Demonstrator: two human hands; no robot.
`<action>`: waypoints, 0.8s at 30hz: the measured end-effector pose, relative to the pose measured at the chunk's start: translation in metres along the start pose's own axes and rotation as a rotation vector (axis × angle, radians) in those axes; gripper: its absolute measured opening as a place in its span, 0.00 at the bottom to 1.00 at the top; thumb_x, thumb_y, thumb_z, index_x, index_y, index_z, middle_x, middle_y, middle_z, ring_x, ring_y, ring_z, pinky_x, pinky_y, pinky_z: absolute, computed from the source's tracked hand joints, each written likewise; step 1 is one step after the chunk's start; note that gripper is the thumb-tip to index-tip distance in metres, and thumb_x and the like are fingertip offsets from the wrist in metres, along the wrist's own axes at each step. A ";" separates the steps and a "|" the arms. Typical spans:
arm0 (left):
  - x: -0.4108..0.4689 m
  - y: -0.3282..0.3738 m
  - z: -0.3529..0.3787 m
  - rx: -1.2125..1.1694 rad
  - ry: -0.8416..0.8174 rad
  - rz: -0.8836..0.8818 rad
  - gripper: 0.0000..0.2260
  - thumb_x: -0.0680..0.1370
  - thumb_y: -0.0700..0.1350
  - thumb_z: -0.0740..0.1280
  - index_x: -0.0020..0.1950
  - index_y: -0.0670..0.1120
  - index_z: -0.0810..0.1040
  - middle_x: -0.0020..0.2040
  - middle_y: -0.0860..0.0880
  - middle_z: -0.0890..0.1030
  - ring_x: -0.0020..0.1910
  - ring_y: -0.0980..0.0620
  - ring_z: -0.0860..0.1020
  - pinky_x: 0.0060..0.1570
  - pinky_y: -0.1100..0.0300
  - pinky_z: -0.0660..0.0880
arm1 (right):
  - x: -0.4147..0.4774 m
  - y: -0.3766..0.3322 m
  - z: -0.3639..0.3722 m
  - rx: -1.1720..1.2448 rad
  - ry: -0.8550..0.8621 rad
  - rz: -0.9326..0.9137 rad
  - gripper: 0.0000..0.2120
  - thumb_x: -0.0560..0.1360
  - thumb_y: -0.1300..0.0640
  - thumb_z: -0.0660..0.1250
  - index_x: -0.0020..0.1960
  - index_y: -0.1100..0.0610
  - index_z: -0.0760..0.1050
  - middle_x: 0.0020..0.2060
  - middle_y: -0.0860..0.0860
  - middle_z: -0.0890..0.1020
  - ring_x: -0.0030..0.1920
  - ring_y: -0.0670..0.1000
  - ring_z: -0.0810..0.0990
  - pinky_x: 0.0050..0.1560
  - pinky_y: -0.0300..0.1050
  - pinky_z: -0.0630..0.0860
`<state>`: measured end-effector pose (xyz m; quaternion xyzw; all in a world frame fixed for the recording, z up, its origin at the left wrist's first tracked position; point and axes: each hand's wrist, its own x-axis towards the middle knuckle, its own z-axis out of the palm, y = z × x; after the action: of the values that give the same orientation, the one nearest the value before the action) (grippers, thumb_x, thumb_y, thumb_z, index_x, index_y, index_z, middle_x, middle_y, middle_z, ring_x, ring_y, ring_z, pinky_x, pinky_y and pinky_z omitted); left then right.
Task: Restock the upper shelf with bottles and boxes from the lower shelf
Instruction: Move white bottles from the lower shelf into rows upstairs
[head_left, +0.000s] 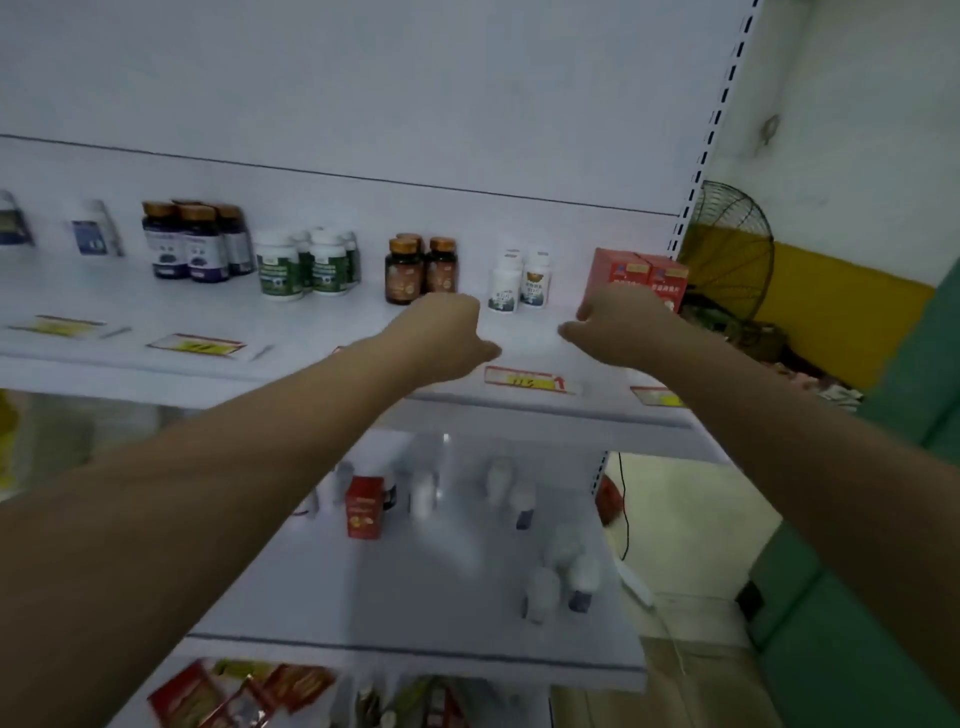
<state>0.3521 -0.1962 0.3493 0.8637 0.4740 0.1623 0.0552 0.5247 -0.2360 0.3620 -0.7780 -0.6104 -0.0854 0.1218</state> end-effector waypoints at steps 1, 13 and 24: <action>-0.015 -0.005 -0.002 -0.026 0.047 0.033 0.22 0.78 0.53 0.63 0.65 0.40 0.72 0.63 0.41 0.76 0.58 0.45 0.74 0.56 0.55 0.71 | -0.011 -0.013 -0.001 0.023 0.038 0.006 0.19 0.77 0.49 0.61 0.55 0.65 0.78 0.51 0.60 0.82 0.48 0.57 0.79 0.49 0.48 0.78; -0.142 -0.027 0.126 -0.263 -0.279 0.155 0.21 0.78 0.49 0.63 0.68 0.43 0.69 0.66 0.43 0.72 0.64 0.45 0.71 0.63 0.55 0.69 | -0.176 -0.041 0.131 0.265 -0.168 0.221 0.15 0.77 0.54 0.62 0.61 0.60 0.74 0.55 0.59 0.77 0.52 0.57 0.78 0.45 0.41 0.70; -0.143 -0.019 0.299 -0.304 -0.529 -0.050 0.20 0.78 0.47 0.63 0.68 0.42 0.68 0.62 0.41 0.72 0.61 0.43 0.72 0.60 0.52 0.70 | -0.217 0.031 0.285 0.270 -0.410 0.368 0.21 0.77 0.56 0.63 0.68 0.60 0.67 0.61 0.59 0.73 0.61 0.59 0.74 0.59 0.48 0.73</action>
<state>0.3647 -0.2876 0.0308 0.8459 0.4345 -0.0006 0.3094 0.4982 -0.3612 0.0256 -0.8533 -0.4769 0.1788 0.1117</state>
